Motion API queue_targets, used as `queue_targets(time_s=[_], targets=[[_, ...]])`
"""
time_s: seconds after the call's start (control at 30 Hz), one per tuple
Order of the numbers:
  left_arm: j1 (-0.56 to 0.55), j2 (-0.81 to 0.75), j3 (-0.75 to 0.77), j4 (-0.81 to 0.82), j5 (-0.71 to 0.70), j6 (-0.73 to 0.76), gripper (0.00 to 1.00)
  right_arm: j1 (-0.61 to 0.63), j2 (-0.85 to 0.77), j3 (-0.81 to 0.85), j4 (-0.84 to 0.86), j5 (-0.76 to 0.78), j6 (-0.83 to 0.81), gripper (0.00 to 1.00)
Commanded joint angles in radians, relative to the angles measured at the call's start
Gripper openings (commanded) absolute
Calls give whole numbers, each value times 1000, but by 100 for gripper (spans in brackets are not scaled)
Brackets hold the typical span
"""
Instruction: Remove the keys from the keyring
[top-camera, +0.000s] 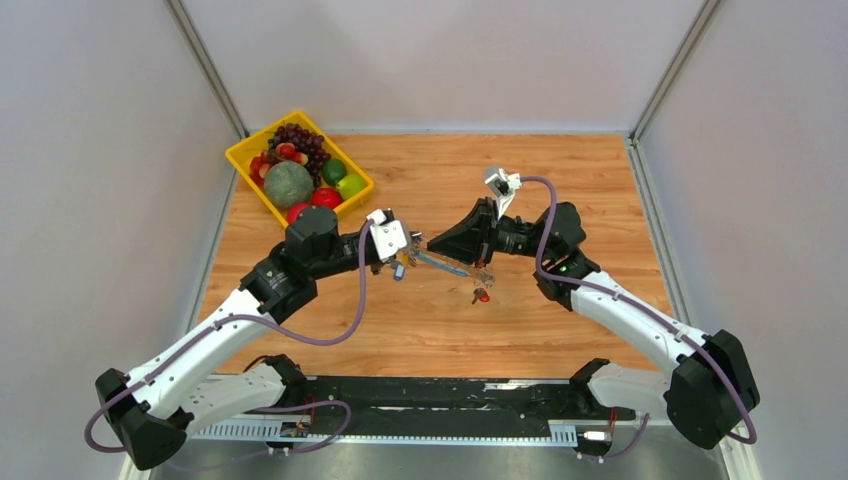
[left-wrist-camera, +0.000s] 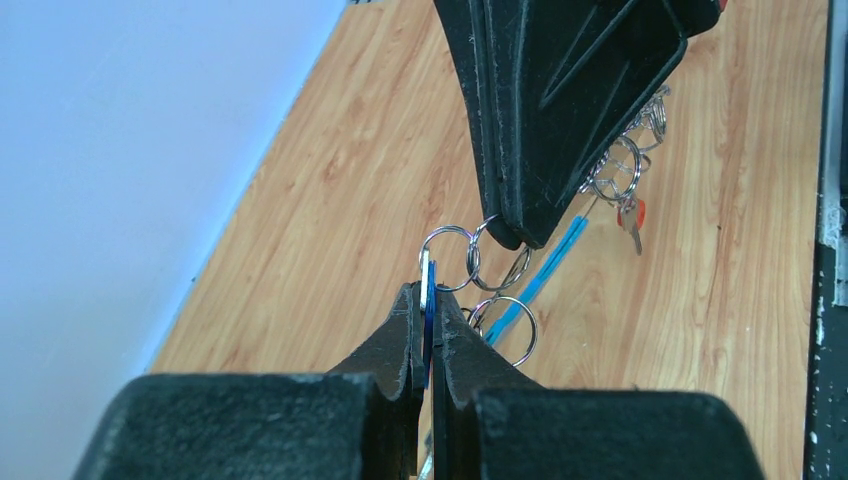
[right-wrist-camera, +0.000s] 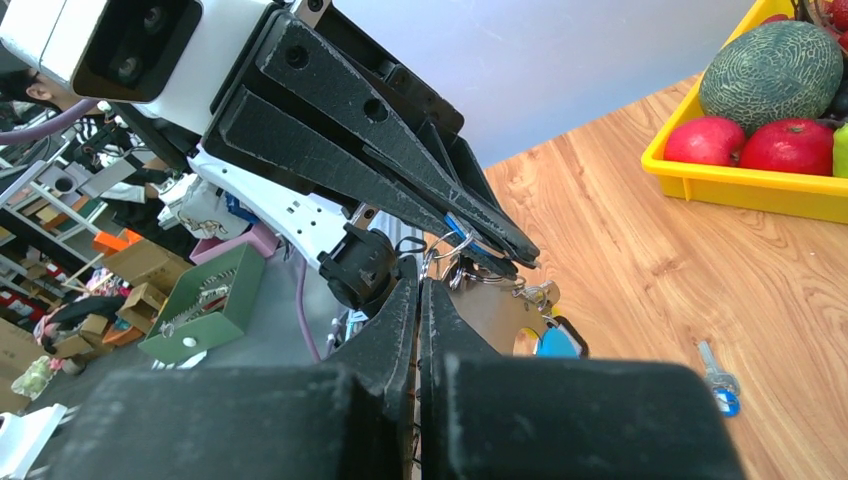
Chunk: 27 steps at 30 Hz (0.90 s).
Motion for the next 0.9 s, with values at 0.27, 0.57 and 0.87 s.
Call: queue_targets(time_s=[0.27, 0.57, 0.87], targets=[[6, -62, -37, 0, 132, 54, 0, 12, -44, 18, 178, 62, 45, 0], [-8, -23, -9, -59, 127, 86, 0, 12, -7, 43, 165, 59, 103, 0], [-34, -29, -4, -76, -45, 115, 0, 11, 6, 66, 40, 90, 125, 0]])
